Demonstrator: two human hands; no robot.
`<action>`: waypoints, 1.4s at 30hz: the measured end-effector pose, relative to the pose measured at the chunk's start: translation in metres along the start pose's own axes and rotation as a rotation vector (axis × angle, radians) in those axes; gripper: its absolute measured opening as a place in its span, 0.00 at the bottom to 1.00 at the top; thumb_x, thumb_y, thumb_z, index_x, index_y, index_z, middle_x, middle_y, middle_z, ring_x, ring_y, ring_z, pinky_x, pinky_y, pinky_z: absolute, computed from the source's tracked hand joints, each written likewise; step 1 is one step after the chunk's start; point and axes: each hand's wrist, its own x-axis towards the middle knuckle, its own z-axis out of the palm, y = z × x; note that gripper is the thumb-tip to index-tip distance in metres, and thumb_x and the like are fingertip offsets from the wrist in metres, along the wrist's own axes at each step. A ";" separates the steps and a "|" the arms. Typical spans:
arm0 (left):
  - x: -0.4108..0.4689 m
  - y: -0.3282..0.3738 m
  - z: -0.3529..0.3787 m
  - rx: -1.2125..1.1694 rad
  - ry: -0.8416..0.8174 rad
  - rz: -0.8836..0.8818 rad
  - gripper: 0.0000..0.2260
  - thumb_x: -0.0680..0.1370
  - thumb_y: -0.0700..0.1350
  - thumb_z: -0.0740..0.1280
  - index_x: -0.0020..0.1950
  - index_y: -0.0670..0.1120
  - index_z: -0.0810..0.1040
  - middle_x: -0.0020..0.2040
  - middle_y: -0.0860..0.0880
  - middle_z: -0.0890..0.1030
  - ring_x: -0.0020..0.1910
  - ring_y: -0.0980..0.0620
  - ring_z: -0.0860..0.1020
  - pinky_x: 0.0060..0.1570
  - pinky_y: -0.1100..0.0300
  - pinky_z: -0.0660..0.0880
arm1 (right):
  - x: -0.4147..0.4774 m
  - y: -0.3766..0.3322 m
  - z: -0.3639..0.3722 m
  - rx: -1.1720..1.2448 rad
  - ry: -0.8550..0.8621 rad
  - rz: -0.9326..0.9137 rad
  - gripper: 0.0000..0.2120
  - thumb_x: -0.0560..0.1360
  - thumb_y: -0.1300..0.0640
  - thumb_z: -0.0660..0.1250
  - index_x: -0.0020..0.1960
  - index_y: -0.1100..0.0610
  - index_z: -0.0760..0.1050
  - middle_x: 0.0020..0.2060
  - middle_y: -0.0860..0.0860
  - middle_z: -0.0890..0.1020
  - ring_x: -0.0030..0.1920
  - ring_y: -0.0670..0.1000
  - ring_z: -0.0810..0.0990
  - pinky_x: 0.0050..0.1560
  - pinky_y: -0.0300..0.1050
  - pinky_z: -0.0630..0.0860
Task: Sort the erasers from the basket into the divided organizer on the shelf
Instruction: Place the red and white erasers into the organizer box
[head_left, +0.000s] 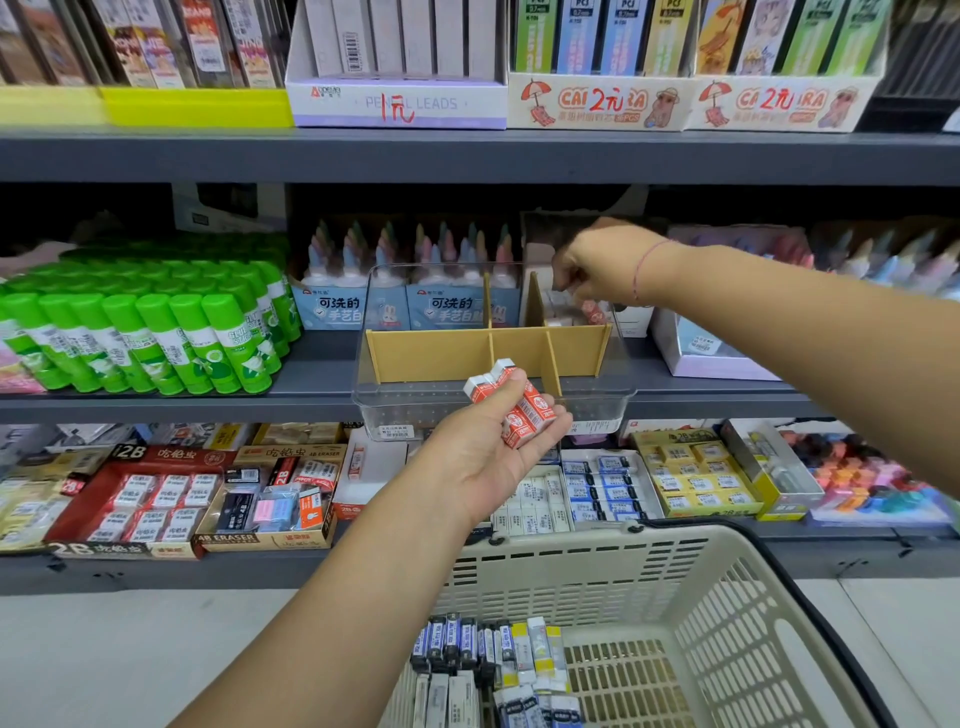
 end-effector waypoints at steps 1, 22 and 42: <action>0.000 0.000 0.000 0.002 0.000 0.000 0.08 0.78 0.40 0.66 0.45 0.36 0.76 0.42 0.39 0.80 0.46 0.43 0.80 0.43 0.49 0.81 | 0.000 -0.001 0.002 -0.003 0.008 -0.008 0.09 0.71 0.64 0.67 0.50 0.59 0.81 0.47 0.53 0.83 0.51 0.55 0.79 0.50 0.42 0.72; 0.000 0.000 -0.002 0.011 0.004 0.002 0.07 0.78 0.40 0.67 0.46 0.35 0.76 0.43 0.38 0.80 0.48 0.43 0.81 0.43 0.49 0.80 | -0.004 0.020 0.043 0.073 0.027 0.359 0.04 0.70 0.55 0.73 0.45 0.49 0.82 0.52 0.53 0.81 0.50 0.57 0.78 0.54 0.45 0.76; 0.006 -0.003 -0.003 0.134 -0.034 0.081 0.10 0.76 0.36 0.67 0.57 0.35 0.77 0.49 0.38 0.84 0.47 0.44 0.83 0.44 0.54 0.82 | -0.052 -0.014 0.001 1.129 -0.003 0.277 0.07 0.71 0.65 0.72 0.49 0.63 0.80 0.33 0.51 0.82 0.30 0.42 0.79 0.32 0.33 0.76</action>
